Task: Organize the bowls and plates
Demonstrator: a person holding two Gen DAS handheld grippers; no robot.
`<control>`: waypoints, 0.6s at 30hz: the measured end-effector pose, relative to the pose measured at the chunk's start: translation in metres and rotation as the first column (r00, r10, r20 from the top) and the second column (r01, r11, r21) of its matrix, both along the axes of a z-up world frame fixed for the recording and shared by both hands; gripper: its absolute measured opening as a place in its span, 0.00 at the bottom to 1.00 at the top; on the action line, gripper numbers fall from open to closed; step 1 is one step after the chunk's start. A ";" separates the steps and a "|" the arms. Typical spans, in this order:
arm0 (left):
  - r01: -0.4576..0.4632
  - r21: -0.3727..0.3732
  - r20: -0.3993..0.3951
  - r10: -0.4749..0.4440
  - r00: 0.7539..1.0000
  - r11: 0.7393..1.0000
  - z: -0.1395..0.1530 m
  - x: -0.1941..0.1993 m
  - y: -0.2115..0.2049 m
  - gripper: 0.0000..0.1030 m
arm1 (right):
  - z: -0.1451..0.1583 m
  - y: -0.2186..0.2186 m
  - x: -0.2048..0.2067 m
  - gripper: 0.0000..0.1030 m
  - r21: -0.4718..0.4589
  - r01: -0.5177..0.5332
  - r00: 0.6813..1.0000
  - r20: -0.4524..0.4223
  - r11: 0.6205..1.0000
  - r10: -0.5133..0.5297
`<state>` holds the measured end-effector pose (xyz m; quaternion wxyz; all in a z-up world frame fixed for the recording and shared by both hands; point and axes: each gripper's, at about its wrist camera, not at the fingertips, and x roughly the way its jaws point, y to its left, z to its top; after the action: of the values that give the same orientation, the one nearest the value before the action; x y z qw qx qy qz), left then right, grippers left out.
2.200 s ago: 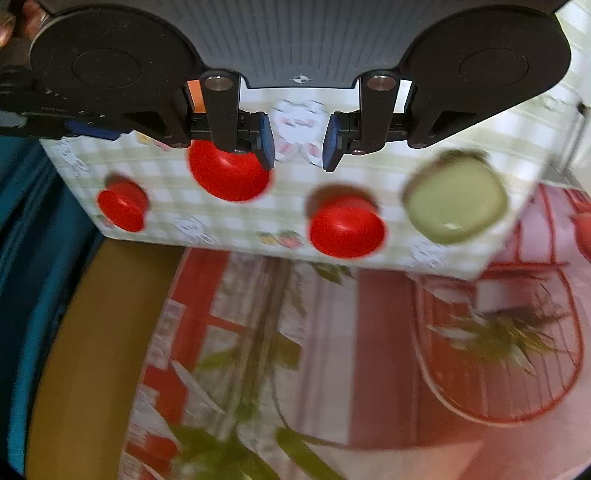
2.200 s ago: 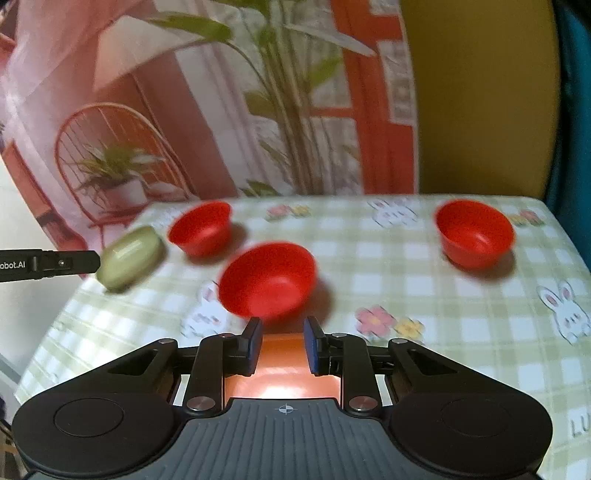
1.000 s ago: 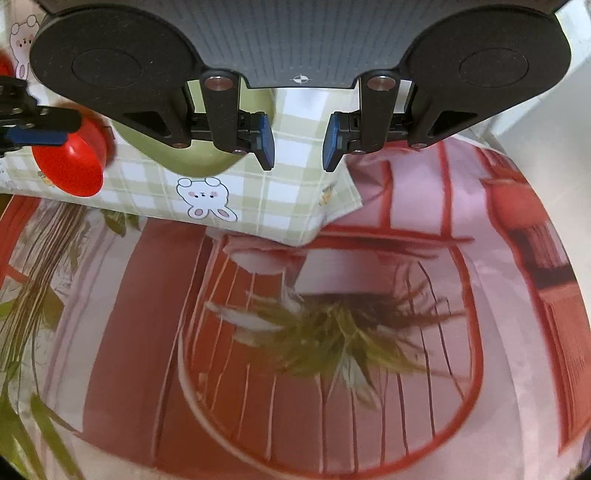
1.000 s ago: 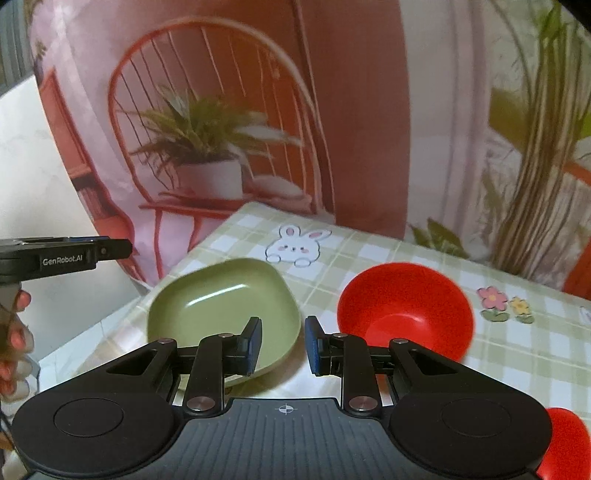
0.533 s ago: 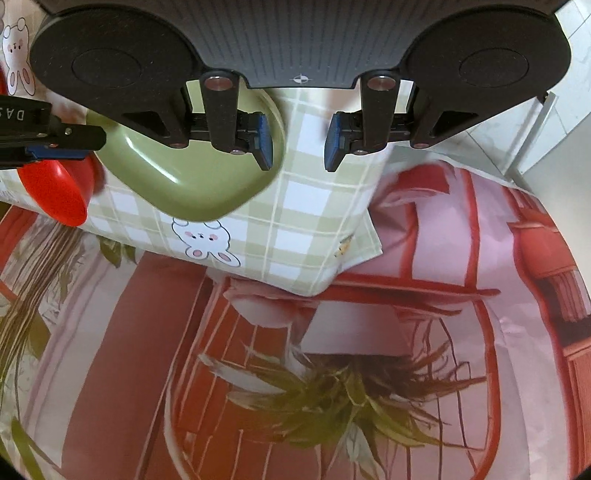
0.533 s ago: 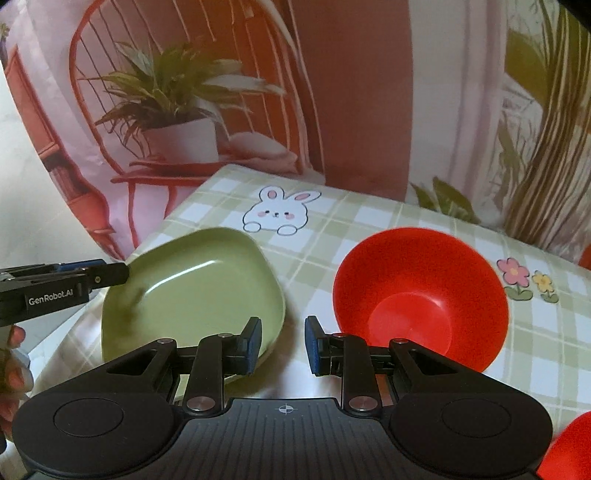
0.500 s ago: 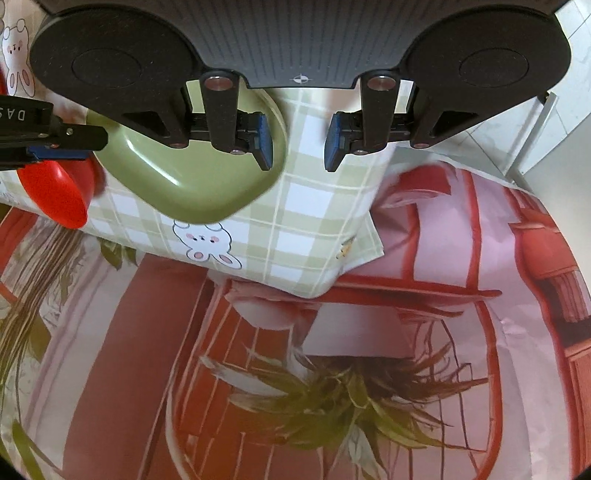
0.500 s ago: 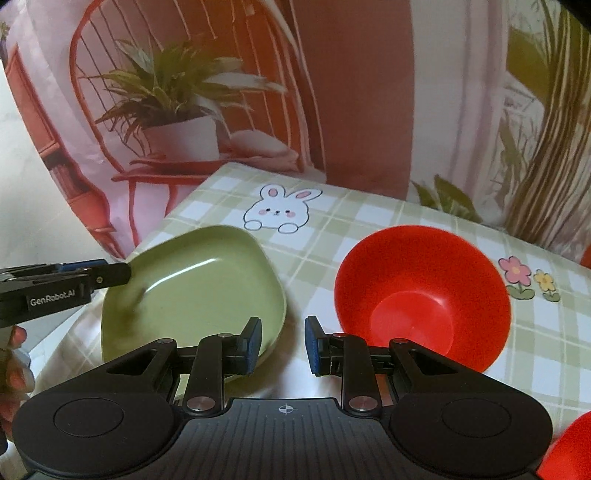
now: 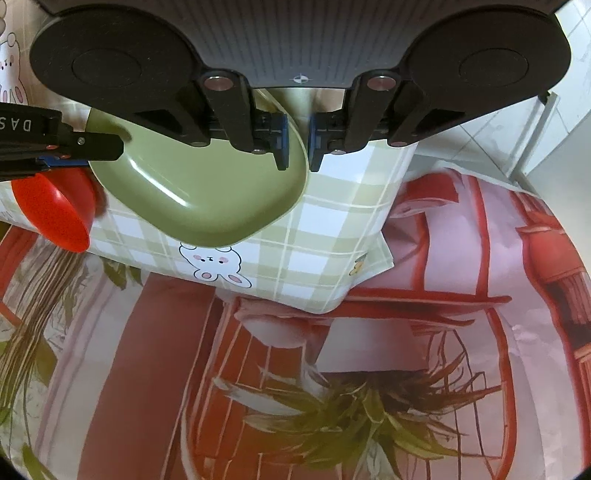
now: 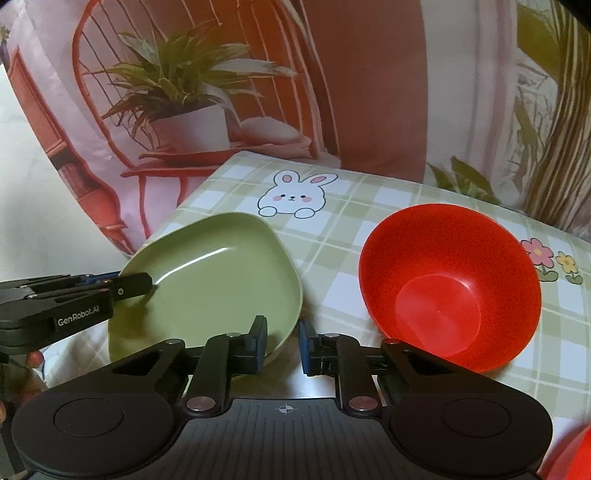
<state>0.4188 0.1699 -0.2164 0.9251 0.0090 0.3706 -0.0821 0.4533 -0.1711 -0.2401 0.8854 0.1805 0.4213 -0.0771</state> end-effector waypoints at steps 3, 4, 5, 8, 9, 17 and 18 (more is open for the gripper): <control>-0.001 0.000 -0.005 0.001 1.000 1.000 0.001 -0.003 0.001 0.11 | 0.000 0.000 -0.005 0.15 0.020 0.006 1.000 0.001 1.000 -0.006; -0.001 0.000 -0.010 0.001 1.000 1.000 0.001 -0.005 0.000 0.10 | 0.001 0.000 -0.007 0.15 0.021 0.007 1.000 0.000 1.000 -0.007; 0.001 0.003 -0.012 -0.001 1.000 1.000 0.002 -0.007 0.000 0.10 | 0.002 0.001 -0.010 0.15 0.022 0.010 1.000 0.001 1.000 -0.010; 0.005 0.019 -0.006 -0.005 1.000 1.000 0.008 -0.019 -0.004 0.10 | 0.007 0.001 -0.020 0.14 0.042 0.033 0.999 0.001 0.999 -0.033; 0.006 0.021 -0.005 -0.006 1.000 1.000 0.010 -0.023 -0.005 0.10 | 0.009 0.001 -0.024 0.14 0.050 0.042 0.999 0.002 0.998 -0.042; 0.014 0.019 0.014 -0.014 1.000 1.000 0.037 -0.061 -0.020 0.10 | 0.036 0.000 -0.074 0.14 0.088 0.078 0.995 0.047 0.993 -0.083; 0.020 0.022 0.017 -0.021 1.000 1.000 0.042 -0.067 -0.024 0.10 | 0.040 -0.002 -0.082 0.14 0.094 0.087 0.994 0.052 0.992 -0.092</control>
<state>0.3519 0.1464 -0.1748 0.9272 0.0238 0.3634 -0.0873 0.3709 -0.1726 -0.2004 0.8834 0.2419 0.3906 -0.0923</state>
